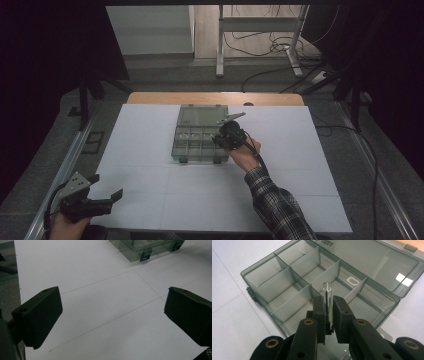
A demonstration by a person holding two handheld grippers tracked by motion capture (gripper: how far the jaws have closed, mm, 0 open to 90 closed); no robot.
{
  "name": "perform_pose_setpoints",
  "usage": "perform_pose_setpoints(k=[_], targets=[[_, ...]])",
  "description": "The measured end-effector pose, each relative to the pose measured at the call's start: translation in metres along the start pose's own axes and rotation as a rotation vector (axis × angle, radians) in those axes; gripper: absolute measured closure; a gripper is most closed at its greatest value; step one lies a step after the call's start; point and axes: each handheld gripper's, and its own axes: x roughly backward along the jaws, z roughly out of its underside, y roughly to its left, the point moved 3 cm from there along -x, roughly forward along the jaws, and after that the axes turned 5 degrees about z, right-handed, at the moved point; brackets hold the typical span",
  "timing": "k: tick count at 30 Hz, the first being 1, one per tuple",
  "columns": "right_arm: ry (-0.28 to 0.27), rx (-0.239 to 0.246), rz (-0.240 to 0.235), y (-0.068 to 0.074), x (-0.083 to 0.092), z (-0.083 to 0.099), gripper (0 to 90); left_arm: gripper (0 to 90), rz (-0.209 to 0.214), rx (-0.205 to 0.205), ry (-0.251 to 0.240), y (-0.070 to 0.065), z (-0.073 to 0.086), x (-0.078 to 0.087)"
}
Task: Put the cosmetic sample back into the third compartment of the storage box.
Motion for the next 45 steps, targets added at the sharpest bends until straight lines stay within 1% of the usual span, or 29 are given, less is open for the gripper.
perform_pose_setpoints(k=[3, 4, 6, 8, 15, 19, 21, 23, 24, 25, 27, 38, 43, 44, 45], targets=[[0.000, 0.000, 0.003, -0.001, -0.002, -0.001, 80.8, 2.1, 0.000, 0.000, 0.001, 0.000, 0.000, 0.000], [-0.001, -0.008, 0.005, -0.002, -0.004, -0.003, 80.8, 2.1, 0.000, -0.001, 0.001, 0.000, 0.000, 0.000], [0.002, -0.004, 0.010, -0.004, -0.006, -0.005, 80.8, 2.1, 0.000, 0.000, 0.001, 0.000, 0.000, 0.000], [0.001, -0.013, 0.011, -0.004, -0.008, -0.006, 80.8, 2.1, 0.001, 0.001, 0.000, 0.000, 0.000, 0.000], [-0.001, -0.013, 0.018, -0.007, -0.016, -0.011, 80.8, 2.1, 0.001, 0.001, 0.001, 0.000, 0.000, 0.000], [-0.004, -0.027, 0.018, -0.008, -0.019, -0.014, 80.8, 2.2, 0.001, 0.000, 0.002, 0.000, 0.000, 0.000], [-0.004, -0.022, 0.023, -0.008, -0.021, -0.015, 80.8, 2.2, 0.001, 0.000, 0.002, 0.000, 0.000, 0.000], [-0.005, -0.030, 0.023, -0.008, -0.023, -0.016, 80.8, 2.2, 0.001, 0.000, 0.003, 0.000, 0.000, 0.000], [-0.002, -0.021, 0.025, -0.008, -0.024, -0.017, 80.8, 2.2, 0.001, 0.000, 0.003, 0.000, 0.000, 0.000], [-0.003, -0.028, 0.025, -0.008, -0.025, -0.018, 80.8, 2.2, 0.000, -0.001, 0.004, 0.000, 0.000, 0.000], [-0.003, -0.023, 0.028, -0.008, -0.028, -0.019, 80.8, 2.2, 0.001, -0.001, 0.004, 0.000, 0.000, 0.000], [0.007, -0.035, 0.050, -0.009, -0.042, -0.022, 80.7, 2.2, 0.003, 0.000, 0.001, 0.000, 0.000, 0.000], [0.010, -0.020, 0.053, -0.008, -0.045, -0.022, 79.8, 2.2, 0.004, 0.001, 0.001, 0.000, 0.000, 0.000], [0.009, -0.021, 0.046, -0.007, -0.046, -0.022, 75.5, 2.2, 0.004, 0.000, 0.002, 0.000, 0.000, 0.000], [0.010, -0.020, 0.049, -0.006, -0.046, -0.022, 72.4, 2.3, 0.003, -0.002, 0.003, 0.000, 0.000, 0.000]])
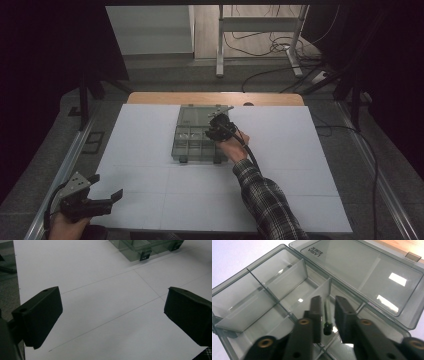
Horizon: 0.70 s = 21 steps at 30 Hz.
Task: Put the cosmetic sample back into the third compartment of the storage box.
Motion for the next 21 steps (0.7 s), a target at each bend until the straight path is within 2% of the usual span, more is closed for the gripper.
perform_pose_setpoints(k=[5, 21], targets=[[0.004, -0.005, 0.000, 0.001, 0.000, 0.000, 71.3, 2.3, 0.000, 0.000, 0.000, 0.000, 0.000, 0.000], [0.016, 0.007, -0.033, 0.005, 0.011, 0.000, 57.2, 2.4, -0.002, -0.003, 0.003, -0.001, 0.000, 0.000]])
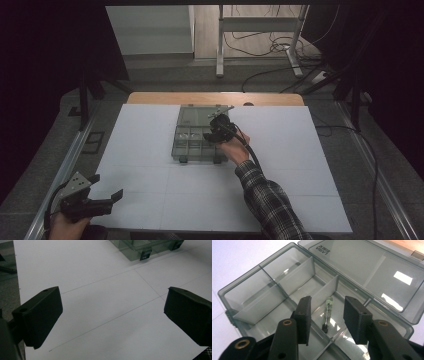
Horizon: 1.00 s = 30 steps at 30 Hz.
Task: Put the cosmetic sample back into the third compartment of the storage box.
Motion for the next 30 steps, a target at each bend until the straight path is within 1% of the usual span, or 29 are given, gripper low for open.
perform_pose_setpoints(k=[2, 8, 9, 12, 15, 19, 20, 22, 26, 27, 30], targets=[[0.001, 0.007, -0.002, 0.000, 0.002, 0.000, 55.3, 2.4, -0.001, -0.001, 0.001, 0.000, 0.000, 0.000], [-0.006, 0.006, -0.005, 0.004, 0.008, 0.000, 49.9, 2.4, -0.001, -0.001, 0.001, 0.000, 0.000, 0.000], [-0.011, 0.015, -0.011, 0.005, 0.010, 0.001, 48.3, 2.4, -0.002, -0.001, 0.001, 0.000, 0.000, 0.000], [-0.015, 0.009, -0.019, 0.006, 0.014, 0.002, 45.5, 2.4, -0.002, -0.002, 0.002, 0.000, 0.000, 0.000], [-0.018, 0.008, -0.025, 0.006, 0.018, 0.005, 42.6, 2.4, -0.004, -0.004, 0.003, 0.000, 0.000, 0.000], [-0.020, 0.020, -0.026, 0.004, 0.022, 0.008, 39.8, 2.4, -0.005, -0.004, 0.004, 0.000, 0.000, 0.000], [-0.023, 0.012, -0.031, 0.004, 0.023, 0.009, 39.1, 2.4, -0.005, -0.004, 0.004, 0.000, 0.000, 0.000], [-0.027, 0.013, -0.033, 0.003, 0.025, 0.010, 37.6, 2.4, -0.004, -0.004, 0.004, 0.000, 0.000, 0.000], [-0.027, 0.013, -0.042, 0.004, 0.028, 0.011, 36.1, 2.4, -0.005, -0.004, 0.004, -0.001, 0.000, 0.000], [-0.028, 0.015, -0.044, 0.005, 0.031, 0.012, 32.9, 2.4, -0.005, -0.004, 0.004, -0.001, 0.000, 0.000], [-0.020, 0.019, -0.053, 0.006, 0.034, 0.014, 31.4, 2.4, -0.005, -0.004, 0.004, -0.001, 0.000, 0.000]])
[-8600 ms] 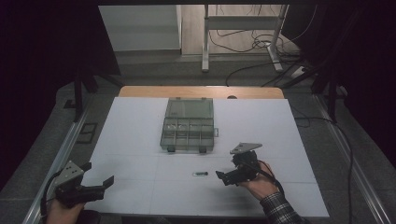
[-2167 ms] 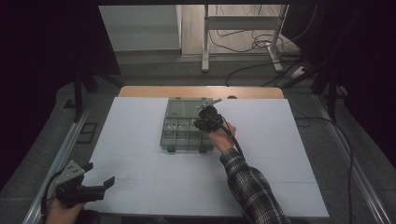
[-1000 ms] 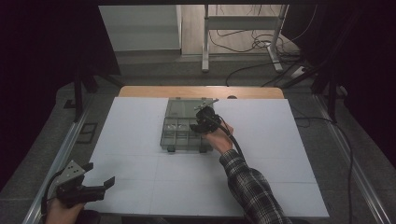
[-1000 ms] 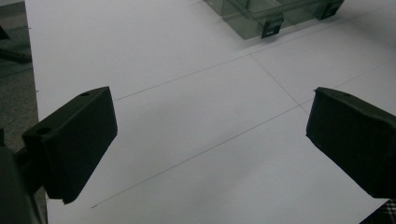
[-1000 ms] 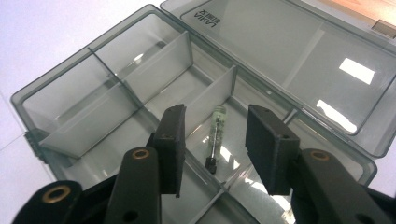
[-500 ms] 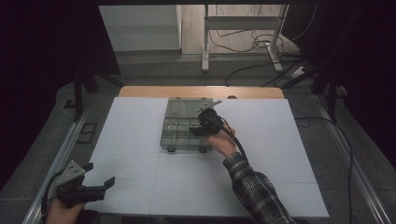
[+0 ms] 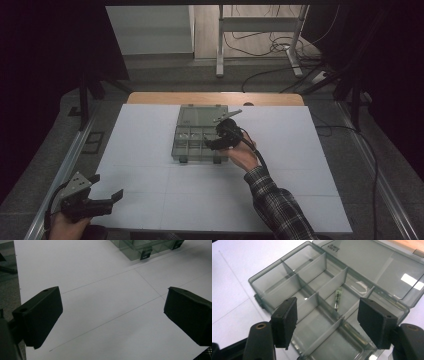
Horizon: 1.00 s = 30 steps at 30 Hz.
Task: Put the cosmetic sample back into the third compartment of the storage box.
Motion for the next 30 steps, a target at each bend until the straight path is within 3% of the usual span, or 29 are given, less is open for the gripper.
perform_pose_setpoints(k=[16, 30], targets=[[0.053, 0.021, -0.041, 0.011, 0.012, 0.016, 17.8, 2.5, -0.001, -0.006, -0.001, -0.001, 0.000, 0.000], [0.056, 0.014, -0.069, 0.017, 0.019, 0.023, 9.2, 2.4, 0.002, -0.004, -0.009, 0.000, 0.000, 0.001]])
